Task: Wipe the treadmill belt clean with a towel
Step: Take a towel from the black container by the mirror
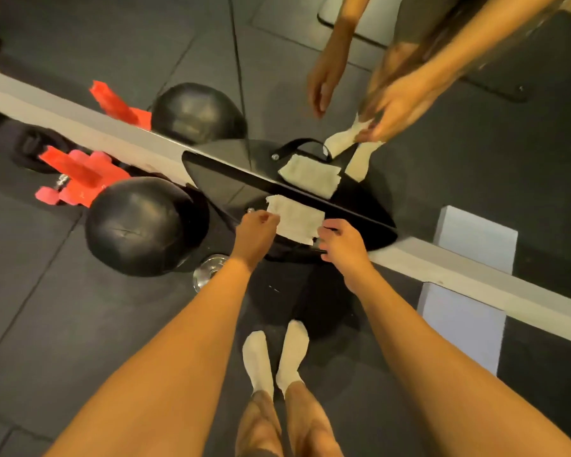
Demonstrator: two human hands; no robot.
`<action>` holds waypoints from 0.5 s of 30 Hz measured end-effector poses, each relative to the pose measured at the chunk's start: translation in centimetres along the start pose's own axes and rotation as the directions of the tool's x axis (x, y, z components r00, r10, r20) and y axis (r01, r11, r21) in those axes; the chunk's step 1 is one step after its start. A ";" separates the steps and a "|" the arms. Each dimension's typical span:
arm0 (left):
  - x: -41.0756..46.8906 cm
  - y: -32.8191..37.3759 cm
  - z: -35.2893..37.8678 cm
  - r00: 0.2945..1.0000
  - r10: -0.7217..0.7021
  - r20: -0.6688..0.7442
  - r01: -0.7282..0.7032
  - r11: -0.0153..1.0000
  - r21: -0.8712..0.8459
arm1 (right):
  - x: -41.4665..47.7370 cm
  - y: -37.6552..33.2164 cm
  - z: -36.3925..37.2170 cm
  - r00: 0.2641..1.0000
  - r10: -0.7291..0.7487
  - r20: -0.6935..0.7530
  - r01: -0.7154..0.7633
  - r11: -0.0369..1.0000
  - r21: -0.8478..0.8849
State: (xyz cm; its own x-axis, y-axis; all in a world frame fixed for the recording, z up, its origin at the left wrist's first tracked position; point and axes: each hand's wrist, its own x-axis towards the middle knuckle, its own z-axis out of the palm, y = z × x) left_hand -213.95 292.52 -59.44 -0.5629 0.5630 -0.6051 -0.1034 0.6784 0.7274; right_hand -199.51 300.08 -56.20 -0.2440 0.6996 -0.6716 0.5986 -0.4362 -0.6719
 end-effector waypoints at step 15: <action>9.4 -2.1 3.8 0.974 -0.179 0.138 0.177 0.984 0.028 | 11.3 4.1 5.5 0.995 0.070 -0.072 -0.058 0.986 0.157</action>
State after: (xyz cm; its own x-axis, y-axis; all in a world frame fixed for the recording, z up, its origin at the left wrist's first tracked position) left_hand -215.94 298.21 -67.85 -0.4168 0.4923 -0.7641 -0.1781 0.7801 0.5997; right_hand -204.02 303.11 -68.22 -0.1455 0.7063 -0.6928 0.4849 -0.5595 -0.6722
